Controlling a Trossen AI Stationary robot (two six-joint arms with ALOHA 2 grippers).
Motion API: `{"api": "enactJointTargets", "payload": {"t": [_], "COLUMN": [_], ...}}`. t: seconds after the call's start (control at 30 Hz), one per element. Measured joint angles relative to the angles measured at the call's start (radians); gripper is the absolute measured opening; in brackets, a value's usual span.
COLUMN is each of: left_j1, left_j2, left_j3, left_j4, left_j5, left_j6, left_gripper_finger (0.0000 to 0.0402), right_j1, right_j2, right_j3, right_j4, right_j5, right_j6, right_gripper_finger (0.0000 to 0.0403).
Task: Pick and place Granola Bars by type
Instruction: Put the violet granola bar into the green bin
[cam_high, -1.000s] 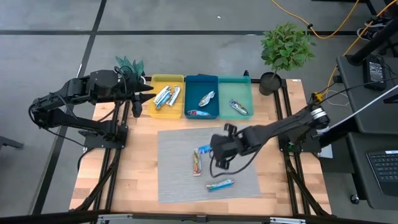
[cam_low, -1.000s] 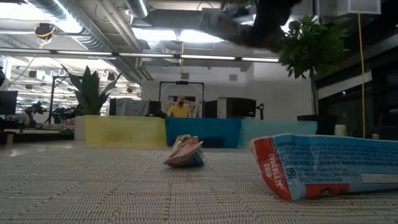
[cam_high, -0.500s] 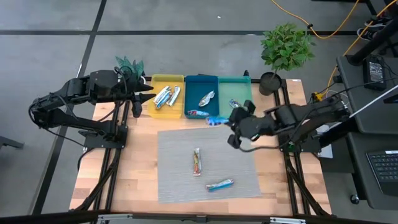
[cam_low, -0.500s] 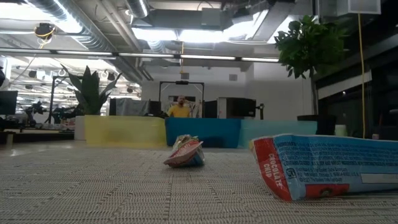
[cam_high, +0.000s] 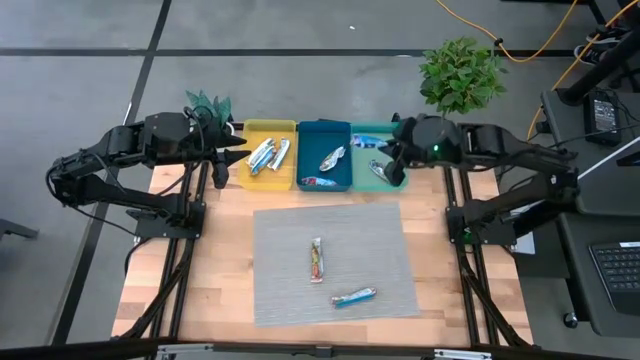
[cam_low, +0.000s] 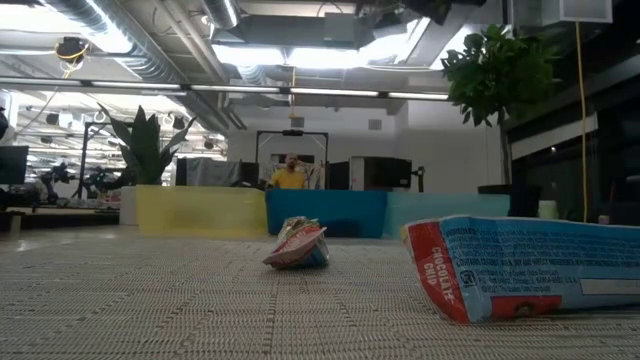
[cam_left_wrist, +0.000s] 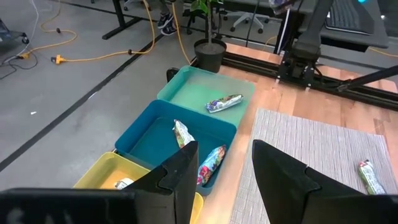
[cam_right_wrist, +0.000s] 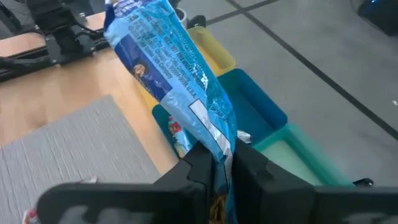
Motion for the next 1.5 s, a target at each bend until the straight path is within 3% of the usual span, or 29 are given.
{"api": "enactJointTargets", "payload": {"t": [0.4,0.73,1.07,1.5], "left_j1": [0.000,0.000,0.000,0.000], "left_j2": [0.008,0.035,0.081,0.094], "left_j3": [0.000,0.000,0.000,0.000], "left_j4": [0.000,0.000,0.001,0.001], "left_j5": [-0.035,-0.105,-0.105,-0.103], "left_j6": [0.000,-0.001,-0.033,-0.073], "left_gripper_finger": [0.0143,0.0143,0.0143,0.0144], "right_j1": [-0.363,-0.567,-0.646,-0.705], "right_j2": [-0.003,0.042,0.107,0.209], "right_j3": [0.000,-0.064,-0.279,-0.490], "right_j4": [0.002,0.036,0.201,0.409], "right_j5": [-0.141,-0.307,-0.412,-0.467], "right_j6": [-0.154,-0.274,-0.320,-0.310], "right_gripper_finger": [0.0044,0.0043,0.0042,0.0041]}}
